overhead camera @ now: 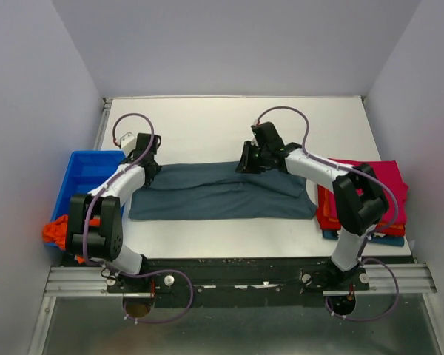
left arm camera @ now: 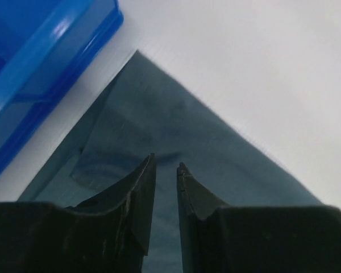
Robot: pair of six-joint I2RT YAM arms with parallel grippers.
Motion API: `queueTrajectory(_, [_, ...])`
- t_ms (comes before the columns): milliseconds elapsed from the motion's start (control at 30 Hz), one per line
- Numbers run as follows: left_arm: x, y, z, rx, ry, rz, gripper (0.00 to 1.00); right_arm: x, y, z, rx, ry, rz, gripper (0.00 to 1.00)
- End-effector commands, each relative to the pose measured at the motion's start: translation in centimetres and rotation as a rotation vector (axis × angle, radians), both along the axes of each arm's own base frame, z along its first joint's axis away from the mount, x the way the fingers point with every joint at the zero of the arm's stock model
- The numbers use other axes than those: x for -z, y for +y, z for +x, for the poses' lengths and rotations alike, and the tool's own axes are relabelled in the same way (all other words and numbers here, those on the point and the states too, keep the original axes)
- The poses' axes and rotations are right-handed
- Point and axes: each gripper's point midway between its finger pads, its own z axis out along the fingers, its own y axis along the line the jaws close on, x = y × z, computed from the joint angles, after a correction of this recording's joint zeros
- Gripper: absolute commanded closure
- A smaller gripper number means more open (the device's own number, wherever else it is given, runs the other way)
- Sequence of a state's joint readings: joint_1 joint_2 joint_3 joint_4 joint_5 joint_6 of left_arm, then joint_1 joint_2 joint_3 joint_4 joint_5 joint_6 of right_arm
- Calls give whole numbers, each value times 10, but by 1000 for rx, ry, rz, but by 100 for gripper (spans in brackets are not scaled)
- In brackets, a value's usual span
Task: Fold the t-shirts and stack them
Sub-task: Fold the other side of the tshirt into a rectangle
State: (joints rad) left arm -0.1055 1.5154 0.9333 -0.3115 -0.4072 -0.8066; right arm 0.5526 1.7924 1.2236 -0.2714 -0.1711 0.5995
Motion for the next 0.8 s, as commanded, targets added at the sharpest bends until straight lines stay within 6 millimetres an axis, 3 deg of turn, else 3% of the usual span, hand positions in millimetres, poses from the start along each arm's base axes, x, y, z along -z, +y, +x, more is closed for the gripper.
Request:
queueTrajectory(0, [30,0,-32,-49,108,-46,68,-1,27,11,-59,-17,16,67])
queueTrajectory(167, [41,12,-47,-143,154,-66,73,25,32,23,-57,20,-33,70])
queueTrajectory(367, [45,28,-48,-212,153,-56,73,52,31,5,-67,119,-81,71])
queueTrajectory(567, [45,37,-42,-226,165,-27,73,42,21,-25,-88,130,-60,74])
queueTrajectory(767, [21,32,-20,-148,93,-3,70,30,11,-41,-101,117,-55,74])
